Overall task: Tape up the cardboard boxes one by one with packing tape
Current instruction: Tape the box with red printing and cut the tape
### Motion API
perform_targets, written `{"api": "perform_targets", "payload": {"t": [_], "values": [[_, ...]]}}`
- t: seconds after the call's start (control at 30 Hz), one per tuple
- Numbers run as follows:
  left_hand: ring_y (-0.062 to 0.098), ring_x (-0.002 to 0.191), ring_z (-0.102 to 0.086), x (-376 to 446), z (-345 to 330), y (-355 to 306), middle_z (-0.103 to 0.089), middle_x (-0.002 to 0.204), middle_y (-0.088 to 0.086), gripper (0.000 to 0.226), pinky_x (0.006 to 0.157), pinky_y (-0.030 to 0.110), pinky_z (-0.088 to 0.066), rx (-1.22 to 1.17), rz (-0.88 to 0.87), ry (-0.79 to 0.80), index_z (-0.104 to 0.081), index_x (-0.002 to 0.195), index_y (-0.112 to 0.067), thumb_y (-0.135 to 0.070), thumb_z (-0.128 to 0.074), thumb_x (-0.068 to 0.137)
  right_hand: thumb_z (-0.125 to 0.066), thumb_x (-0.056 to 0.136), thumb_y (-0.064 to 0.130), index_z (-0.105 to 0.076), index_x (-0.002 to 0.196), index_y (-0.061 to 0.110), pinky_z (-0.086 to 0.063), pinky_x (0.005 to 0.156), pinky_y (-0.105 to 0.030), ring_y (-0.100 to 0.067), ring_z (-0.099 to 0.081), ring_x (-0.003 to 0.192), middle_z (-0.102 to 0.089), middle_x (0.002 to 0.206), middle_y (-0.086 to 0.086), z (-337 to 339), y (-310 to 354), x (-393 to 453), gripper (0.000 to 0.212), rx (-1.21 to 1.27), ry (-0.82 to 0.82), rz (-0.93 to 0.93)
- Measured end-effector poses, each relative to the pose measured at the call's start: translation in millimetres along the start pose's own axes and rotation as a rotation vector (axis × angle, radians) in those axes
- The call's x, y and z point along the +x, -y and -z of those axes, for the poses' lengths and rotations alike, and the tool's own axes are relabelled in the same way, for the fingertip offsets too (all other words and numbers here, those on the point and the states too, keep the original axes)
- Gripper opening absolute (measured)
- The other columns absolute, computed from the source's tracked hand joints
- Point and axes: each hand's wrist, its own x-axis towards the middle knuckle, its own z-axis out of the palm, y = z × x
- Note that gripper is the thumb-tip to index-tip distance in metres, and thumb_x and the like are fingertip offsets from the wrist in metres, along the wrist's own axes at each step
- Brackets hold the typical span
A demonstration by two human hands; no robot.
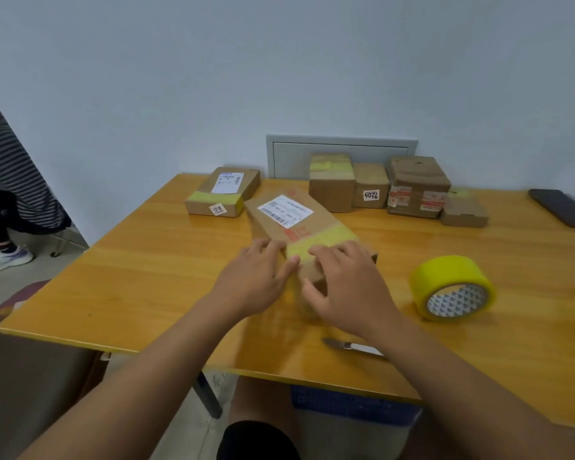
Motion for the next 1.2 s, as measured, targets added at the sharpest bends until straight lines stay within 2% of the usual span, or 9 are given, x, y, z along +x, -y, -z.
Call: {"api": "perform_targets", "payload": {"t": [0.1,0.17,0.23,0.33,0.43,0.67,0.93,1.07,1.2], "values": [[0.020,0.121,-0.051,12,-2,-9,-0.044,0.139,-0.003,0.055,0.084,0.037,-0.046,-0.018,0.034,-0.043,-0.044,0.135,-0.026,-0.063,-0.031,0.097,-0.039,0.081,0.057,-0.056,0.128,0.018,-0.035,0.101,-0.045,-0.024,-0.040,0.131,-0.060,0.128,-0.002,12,-21,-2,0.064,0.124,0.134,-0.091],[0.019,0.112,-0.055,19,-3,-13,-0.045,0.135,-0.004,0.053,0.075,0.035,-0.046,-0.004,0.064,-0.059,-0.044,0.131,-0.025,-0.064,-0.034,0.096,-0.034,0.082,0.070,-0.041,0.143,0.024,-0.025,0.113,-0.046,-0.024,-0.020,0.145,-0.035,0.154,0.001,15,-36,-1,0.076,0.099,0.255,-0.220],[0.020,0.110,-0.055,23,-6,-14,-0.043,0.136,-0.002,0.047,0.075,0.035,-0.045,-0.040,0.086,-0.067,-0.043,0.130,-0.024,-0.058,-0.038,0.098,-0.038,0.085,0.076,-0.027,0.150,0.027,-0.027,0.115,-0.043,-0.021,-0.017,0.147,-0.012,0.163,0.006,14,-43,-1,0.081,0.140,0.366,-0.329],[0.021,0.112,-0.053,27,-6,-9,-0.042,0.139,0.000,0.039,0.080,0.034,-0.043,-0.171,0.123,-0.072,-0.044,0.134,-0.023,-0.042,-0.043,0.100,-0.045,0.084,0.075,-0.020,0.153,0.028,-0.037,0.109,-0.038,-0.017,-0.026,0.143,0.000,0.163,0.012,13,-37,-3,0.087,0.182,0.433,-0.320],[0.016,0.111,-0.048,30,-1,0,-0.046,0.139,0.001,0.036,0.084,0.029,-0.036,-0.270,0.146,-0.078,-0.048,0.134,-0.024,-0.028,-0.047,0.098,-0.053,0.086,0.067,-0.026,0.152,0.025,-0.043,0.103,-0.031,-0.014,-0.036,0.135,-0.007,0.160,0.012,13,-25,-3,0.083,0.165,0.398,-0.260],[0.011,0.100,-0.046,28,2,5,-0.052,0.133,-0.001,0.032,0.080,0.031,-0.038,-0.270,0.131,-0.052,-0.050,0.127,-0.025,-0.033,-0.054,0.096,-0.051,0.086,0.066,-0.041,0.143,0.019,-0.044,0.099,-0.027,-0.012,-0.042,0.127,-0.031,0.148,0.008,14,-6,-10,0.074,0.099,0.314,-0.131],[0.014,0.099,-0.050,24,-4,-4,-0.055,0.130,-0.001,0.034,0.076,0.032,-0.039,-0.305,0.133,-0.059,-0.049,0.131,-0.025,-0.037,-0.051,0.099,-0.040,0.080,0.073,-0.058,0.123,0.016,-0.059,0.069,-0.032,-0.016,-0.059,0.104,-0.054,0.128,0.004,6,-11,-18,0.074,0.024,0.207,-0.126],[0.014,0.094,-0.049,22,-4,-8,-0.057,0.126,0.001,0.032,0.073,0.032,-0.039,-0.299,0.144,-0.075,-0.049,0.130,-0.024,-0.035,-0.049,0.100,-0.039,0.080,0.073,-0.058,0.123,0.017,-0.059,0.069,-0.031,-0.015,-0.059,0.105,-0.055,0.129,0.004,7,-13,-18,0.073,0.018,0.213,-0.114],[0.021,0.094,-0.056,22,-4,-13,-0.057,0.131,0.003,0.032,0.074,0.037,-0.048,-0.237,0.147,-0.069,-0.048,0.132,-0.026,-0.035,-0.044,0.102,-0.037,0.080,0.075,-0.049,0.136,0.021,-0.055,0.081,-0.030,-0.012,-0.052,0.118,-0.044,0.142,0.009,14,-14,-16,0.078,0.009,0.276,-0.125]]}}
